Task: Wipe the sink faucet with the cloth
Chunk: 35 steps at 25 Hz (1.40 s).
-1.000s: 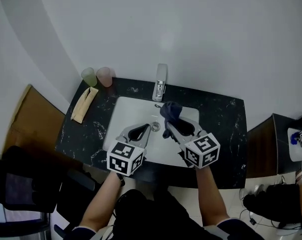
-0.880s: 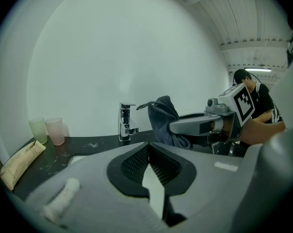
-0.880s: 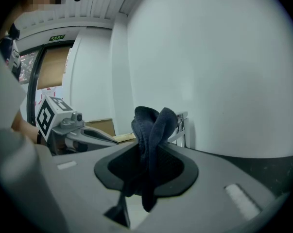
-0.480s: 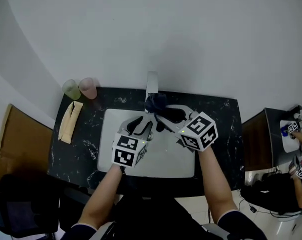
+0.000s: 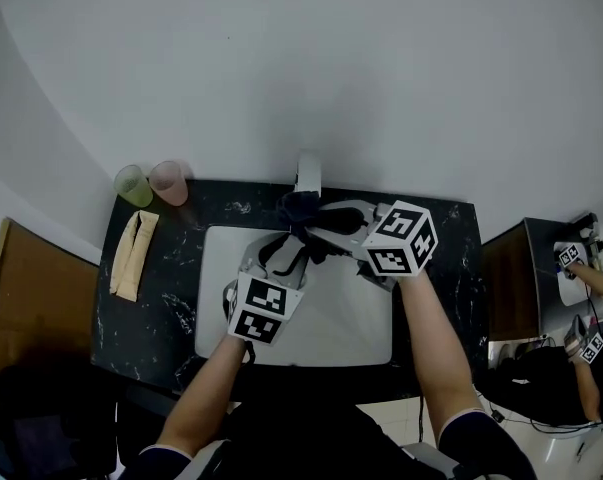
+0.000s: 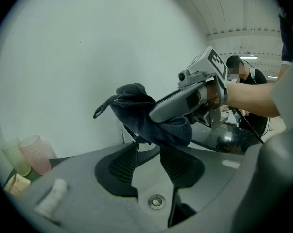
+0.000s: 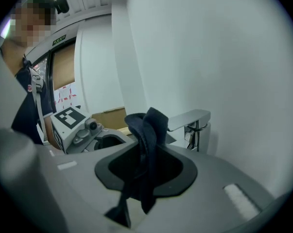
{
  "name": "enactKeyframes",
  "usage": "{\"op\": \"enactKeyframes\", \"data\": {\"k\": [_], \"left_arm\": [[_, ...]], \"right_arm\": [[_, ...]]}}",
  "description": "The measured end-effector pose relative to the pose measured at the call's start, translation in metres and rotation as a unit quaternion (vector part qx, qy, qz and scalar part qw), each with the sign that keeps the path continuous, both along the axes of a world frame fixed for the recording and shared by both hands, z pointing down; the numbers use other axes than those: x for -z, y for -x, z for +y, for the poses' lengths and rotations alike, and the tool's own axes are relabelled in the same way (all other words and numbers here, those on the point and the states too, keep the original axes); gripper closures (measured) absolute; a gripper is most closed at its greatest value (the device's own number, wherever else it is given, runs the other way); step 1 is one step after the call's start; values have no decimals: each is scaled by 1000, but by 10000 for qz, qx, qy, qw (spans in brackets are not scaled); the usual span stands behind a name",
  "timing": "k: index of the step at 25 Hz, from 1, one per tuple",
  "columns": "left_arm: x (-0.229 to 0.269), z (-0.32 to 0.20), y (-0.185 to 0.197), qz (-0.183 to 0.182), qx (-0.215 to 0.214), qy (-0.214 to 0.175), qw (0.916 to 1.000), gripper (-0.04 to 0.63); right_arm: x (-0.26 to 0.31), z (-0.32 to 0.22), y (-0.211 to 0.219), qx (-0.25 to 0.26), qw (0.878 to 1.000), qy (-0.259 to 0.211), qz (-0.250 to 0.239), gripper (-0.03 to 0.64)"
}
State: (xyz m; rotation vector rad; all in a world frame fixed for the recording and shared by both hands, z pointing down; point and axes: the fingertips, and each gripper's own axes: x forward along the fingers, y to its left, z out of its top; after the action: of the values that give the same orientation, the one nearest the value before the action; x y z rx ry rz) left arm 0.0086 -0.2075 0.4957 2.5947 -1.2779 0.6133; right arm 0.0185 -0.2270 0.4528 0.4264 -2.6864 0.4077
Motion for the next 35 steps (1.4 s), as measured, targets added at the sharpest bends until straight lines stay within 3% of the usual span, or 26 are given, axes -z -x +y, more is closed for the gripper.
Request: {"op": "enactKeyframes", "data": {"k": [12, 17, 24, 30, 35], "left_arm": [[4, 0, 1, -98, 61, -26, 9999, 451], [2, -4, 5, -165, 242, 25, 9996, 508], [0, -7, 5, -232, 299, 81, 9993, 514], [2, -7, 5, -311, 352, 48, 9989, 514], [0, -5, 4, -372, 354, 73, 9987, 514]], "right_arm": [[-1, -24, -5, 72, 9997, 38, -236, 517], [-3, -23, -9, -35, 9998, 17, -215, 517], [-11, -28, -31, -598, 9976, 123, -313, 520], [-26, -43, -56, -1278, 9918, 84, -39, 523], [-30, -57, -54, -1346, 9909, 12, 56, 524]]}}
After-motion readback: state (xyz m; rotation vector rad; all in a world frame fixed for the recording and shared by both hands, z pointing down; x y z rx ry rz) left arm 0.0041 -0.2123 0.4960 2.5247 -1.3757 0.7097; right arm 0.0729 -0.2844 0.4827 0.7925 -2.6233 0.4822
